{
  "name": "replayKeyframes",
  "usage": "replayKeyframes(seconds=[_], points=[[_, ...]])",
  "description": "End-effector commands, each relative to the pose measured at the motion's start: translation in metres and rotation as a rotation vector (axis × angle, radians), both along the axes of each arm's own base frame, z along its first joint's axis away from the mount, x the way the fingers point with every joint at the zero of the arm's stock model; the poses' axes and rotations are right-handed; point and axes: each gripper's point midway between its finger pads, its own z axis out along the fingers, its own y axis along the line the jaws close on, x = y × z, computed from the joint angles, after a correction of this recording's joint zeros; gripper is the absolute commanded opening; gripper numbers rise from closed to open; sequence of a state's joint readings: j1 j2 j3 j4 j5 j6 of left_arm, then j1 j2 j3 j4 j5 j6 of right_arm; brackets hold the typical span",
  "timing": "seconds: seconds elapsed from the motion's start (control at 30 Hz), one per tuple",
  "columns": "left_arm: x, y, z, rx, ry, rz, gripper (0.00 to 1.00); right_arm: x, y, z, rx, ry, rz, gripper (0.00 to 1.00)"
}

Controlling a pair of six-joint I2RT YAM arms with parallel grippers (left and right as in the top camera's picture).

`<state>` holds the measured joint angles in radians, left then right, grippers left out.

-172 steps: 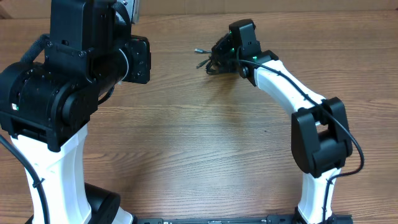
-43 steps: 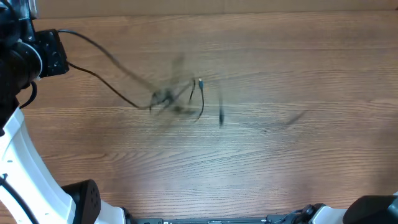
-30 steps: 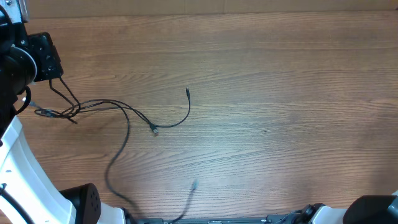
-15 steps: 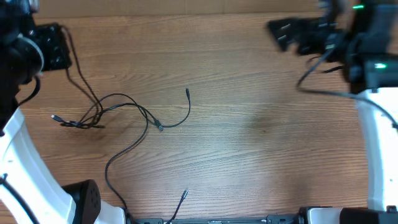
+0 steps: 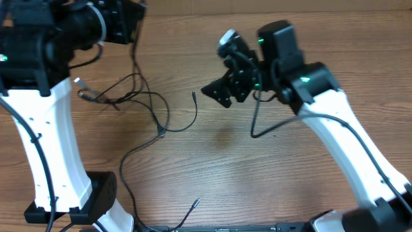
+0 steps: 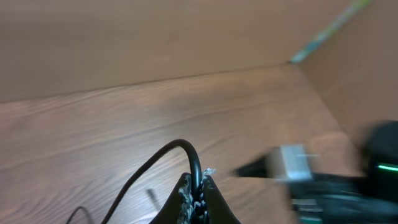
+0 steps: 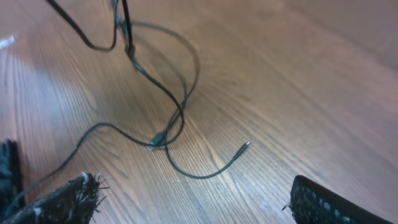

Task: Untangle cables

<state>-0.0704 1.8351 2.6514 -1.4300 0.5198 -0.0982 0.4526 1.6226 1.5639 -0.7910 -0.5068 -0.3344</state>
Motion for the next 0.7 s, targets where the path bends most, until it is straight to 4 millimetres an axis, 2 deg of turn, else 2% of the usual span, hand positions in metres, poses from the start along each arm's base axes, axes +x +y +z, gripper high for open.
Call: replayKeyframes(seconds=[0.0,0.1,0.2,0.53,0.67], points=[[-0.015,-0.034,0.013,-0.051,-0.024,-0.104,0.04,0.005,0.013,-0.034,-0.053,0.018,0.048,0.96],[-0.019,-0.047,0.017,-0.065,-0.031,-0.128,0.04,0.004,0.030,-0.058,-0.070,0.059,0.084,0.96],[-0.021,-0.048,0.021,-0.070,-0.040,-0.130,0.04,0.003,0.040,-0.071,-0.078,0.072,0.105,0.94],[-0.039,-0.043,0.048,-0.087,-0.124,-0.118,0.04,-0.001,0.063,-0.066,-0.052,0.020,0.149,0.93],[-0.045,-0.042,0.053,-0.089,-0.137,-0.118,0.04,-0.004,0.069,-0.072,-0.056,0.027,0.163,0.94]])
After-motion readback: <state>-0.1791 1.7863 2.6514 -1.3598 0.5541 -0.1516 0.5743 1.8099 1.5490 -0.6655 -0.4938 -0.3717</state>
